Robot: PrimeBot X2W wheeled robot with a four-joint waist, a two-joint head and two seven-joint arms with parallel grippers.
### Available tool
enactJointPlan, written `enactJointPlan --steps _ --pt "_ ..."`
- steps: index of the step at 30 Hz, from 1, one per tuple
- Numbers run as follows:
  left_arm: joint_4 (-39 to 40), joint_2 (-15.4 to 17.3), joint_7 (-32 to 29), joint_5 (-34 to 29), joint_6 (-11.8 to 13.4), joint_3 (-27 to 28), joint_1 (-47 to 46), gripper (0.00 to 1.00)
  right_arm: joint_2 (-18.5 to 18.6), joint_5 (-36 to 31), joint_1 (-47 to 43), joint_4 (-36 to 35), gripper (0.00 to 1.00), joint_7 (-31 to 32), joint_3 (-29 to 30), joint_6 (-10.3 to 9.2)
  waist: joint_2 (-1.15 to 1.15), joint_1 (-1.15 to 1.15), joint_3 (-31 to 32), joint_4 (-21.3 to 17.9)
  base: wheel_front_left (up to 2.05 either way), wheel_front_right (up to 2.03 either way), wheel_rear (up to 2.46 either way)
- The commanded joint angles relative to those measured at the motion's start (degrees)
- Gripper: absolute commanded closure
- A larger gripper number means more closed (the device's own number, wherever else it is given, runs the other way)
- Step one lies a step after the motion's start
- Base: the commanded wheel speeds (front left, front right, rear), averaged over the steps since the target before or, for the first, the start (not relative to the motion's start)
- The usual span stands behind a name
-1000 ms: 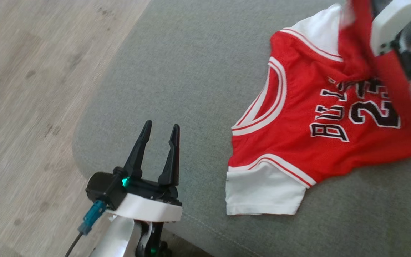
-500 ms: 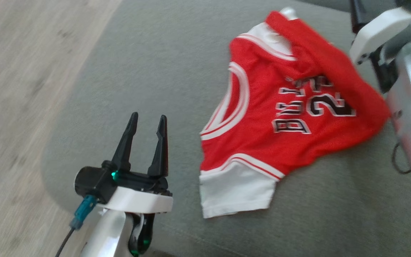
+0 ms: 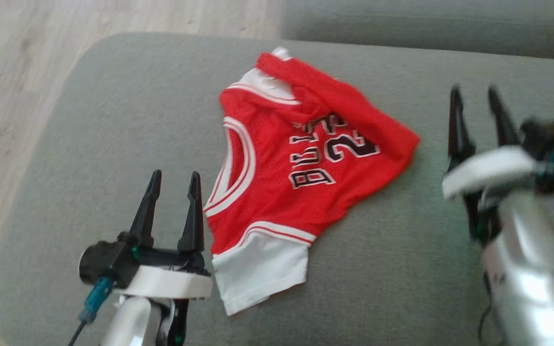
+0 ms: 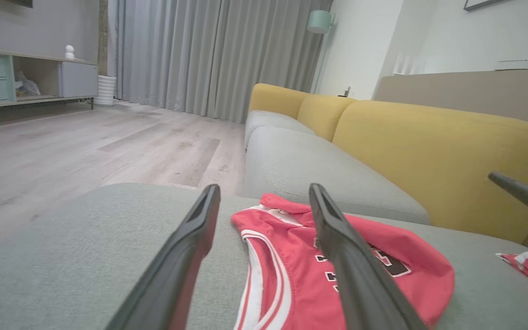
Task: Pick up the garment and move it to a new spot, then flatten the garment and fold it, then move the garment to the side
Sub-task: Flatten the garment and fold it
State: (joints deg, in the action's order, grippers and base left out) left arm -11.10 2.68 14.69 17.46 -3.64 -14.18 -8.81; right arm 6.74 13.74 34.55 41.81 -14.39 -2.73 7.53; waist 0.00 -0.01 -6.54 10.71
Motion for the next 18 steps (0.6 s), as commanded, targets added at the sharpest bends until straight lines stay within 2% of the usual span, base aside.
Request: enactJointPlan --steps 1,9,14,18 --pt "1.40 0.20 0.30 -0.58 -0.45 2.67 -0.60 0.00 -1.83 0.50 -2.61 -3.74 0.00 -0.60 -0.38 -0.04 0.00 0.01 2.27 -2.93 0.00 0.00 0.00" --pt "1.58 0.20 0.30 -0.43 -0.69 3.48 1.14 0.00 -3.63 0.07 -15.78 -14.15 0.00 1.06 1.05 -0.04 0.00 0.01 1.54 -5.29 0.00 0.00 0.00" --pt "1.78 0.20 0.30 -0.54 -1.01 2.79 0.09 0.00 -3.80 -1.40 -15.56 -17.70 0.00 4.41 2.03 -0.04 0.00 0.01 -0.75 -4.29 0.00 0.00 0.00" --pt "1.74 0.20 0.30 -0.47 -1.29 1.95 -1.27 0.00 -3.83 -3.79 -12.09 -17.60 0.00 8.67 2.60 -0.04 0.00 0.01 -3.39 -2.23 0.00 0.00 0.00"
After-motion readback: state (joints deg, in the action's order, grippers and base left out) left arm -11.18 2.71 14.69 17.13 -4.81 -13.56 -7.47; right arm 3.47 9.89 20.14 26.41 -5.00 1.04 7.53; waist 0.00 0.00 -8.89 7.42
